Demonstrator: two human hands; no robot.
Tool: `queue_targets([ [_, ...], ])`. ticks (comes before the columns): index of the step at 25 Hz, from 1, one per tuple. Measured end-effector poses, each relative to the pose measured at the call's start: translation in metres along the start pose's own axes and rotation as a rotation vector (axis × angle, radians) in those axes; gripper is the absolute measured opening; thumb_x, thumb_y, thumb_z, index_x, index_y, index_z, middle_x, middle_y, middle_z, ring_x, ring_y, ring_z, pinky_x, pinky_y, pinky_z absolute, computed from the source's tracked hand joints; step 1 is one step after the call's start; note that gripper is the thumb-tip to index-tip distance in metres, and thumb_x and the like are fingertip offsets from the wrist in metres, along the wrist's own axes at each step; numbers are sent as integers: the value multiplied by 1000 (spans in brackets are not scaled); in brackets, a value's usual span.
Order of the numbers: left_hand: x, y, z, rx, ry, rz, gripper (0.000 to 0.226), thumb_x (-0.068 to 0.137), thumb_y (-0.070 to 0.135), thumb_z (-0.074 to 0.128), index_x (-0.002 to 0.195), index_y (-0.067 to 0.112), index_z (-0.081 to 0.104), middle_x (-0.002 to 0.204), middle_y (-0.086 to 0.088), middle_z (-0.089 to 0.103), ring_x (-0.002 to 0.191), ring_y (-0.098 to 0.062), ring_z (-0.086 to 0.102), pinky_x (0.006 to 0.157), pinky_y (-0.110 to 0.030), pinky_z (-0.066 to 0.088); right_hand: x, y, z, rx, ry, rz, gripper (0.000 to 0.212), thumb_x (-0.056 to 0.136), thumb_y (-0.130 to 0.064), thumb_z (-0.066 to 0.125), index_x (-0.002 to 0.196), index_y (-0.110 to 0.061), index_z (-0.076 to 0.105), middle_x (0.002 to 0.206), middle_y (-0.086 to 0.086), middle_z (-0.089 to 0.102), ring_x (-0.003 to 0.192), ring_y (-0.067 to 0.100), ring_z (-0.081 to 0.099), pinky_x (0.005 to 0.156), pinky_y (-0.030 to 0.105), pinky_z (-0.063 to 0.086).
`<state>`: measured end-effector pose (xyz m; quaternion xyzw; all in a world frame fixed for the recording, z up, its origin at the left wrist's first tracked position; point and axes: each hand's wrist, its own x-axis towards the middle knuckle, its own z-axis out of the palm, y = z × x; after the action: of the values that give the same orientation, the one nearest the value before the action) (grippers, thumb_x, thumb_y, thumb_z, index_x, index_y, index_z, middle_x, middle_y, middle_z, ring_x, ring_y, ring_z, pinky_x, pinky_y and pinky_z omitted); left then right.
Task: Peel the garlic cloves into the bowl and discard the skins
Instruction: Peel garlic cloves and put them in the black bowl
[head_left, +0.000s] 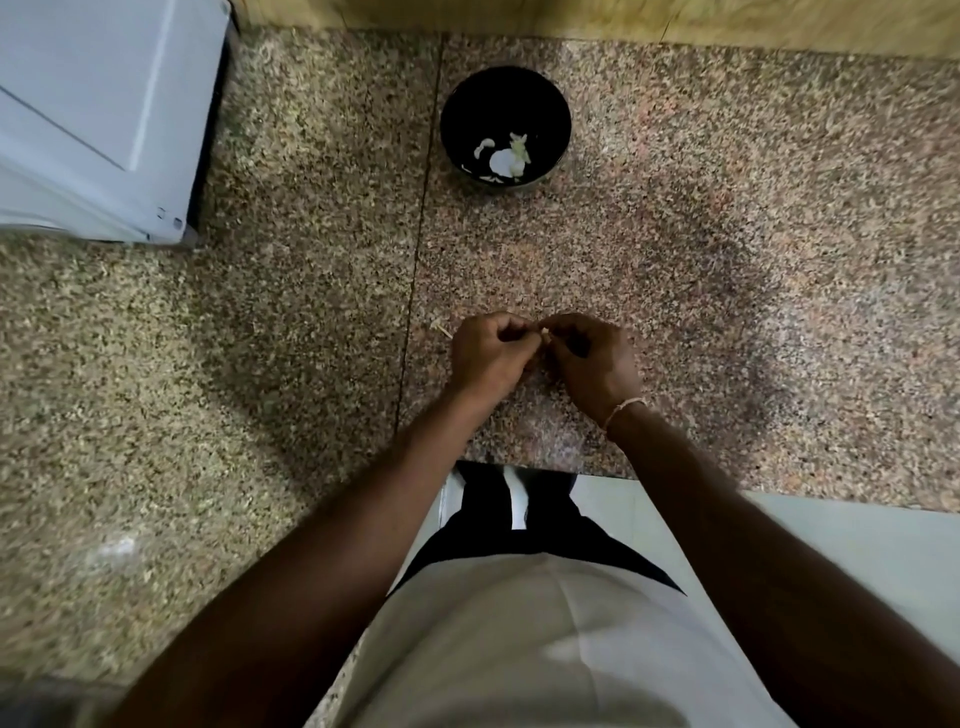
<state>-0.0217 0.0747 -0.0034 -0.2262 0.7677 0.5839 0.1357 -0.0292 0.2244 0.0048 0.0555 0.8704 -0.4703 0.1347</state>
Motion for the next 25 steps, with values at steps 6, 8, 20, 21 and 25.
queue_targets([
  [6,1,-6,-5,33,-16,91,18,89,16,80,76,27,78,73,-2,77,62,-16,68,62,-55,61,1,5,0,41,-5,-25,21,93,-11,74,113,-13,80,95,0,77,65,-16,59,63,6,43],
  [8,3,-8,-4,74,-11,107,8,88,18,81,81,20,79,73,0,77,62,-16,69,62,-49,62,1,5,0,23,-8,-36,22,92,-11,75,114,-14,80,93,-1,76,63,-16,59,62,6,42],
  [20,6,-16,-1,238,-16,164,12,88,32,82,87,23,73,75,12,71,64,-2,66,60,-27,59,9,10,-1,-8,-81,-21,21,95,-17,72,114,-21,79,94,-7,77,70,-4,66,64,17,52],
  [21,6,-15,-1,228,-23,158,12,89,31,81,88,22,73,76,10,72,65,-4,67,61,-30,61,9,10,-2,-7,-87,-17,20,95,-18,72,114,-22,79,92,-6,77,71,1,67,63,19,53],
  [25,5,-16,-4,127,-59,148,12,90,25,81,92,15,77,82,4,76,74,-18,73,70,-43,64,10,14,-1,15,-89,-11,20,96,-18,72,113,-24,79,83,-11,74,63,-2,64,59,20,53],
])
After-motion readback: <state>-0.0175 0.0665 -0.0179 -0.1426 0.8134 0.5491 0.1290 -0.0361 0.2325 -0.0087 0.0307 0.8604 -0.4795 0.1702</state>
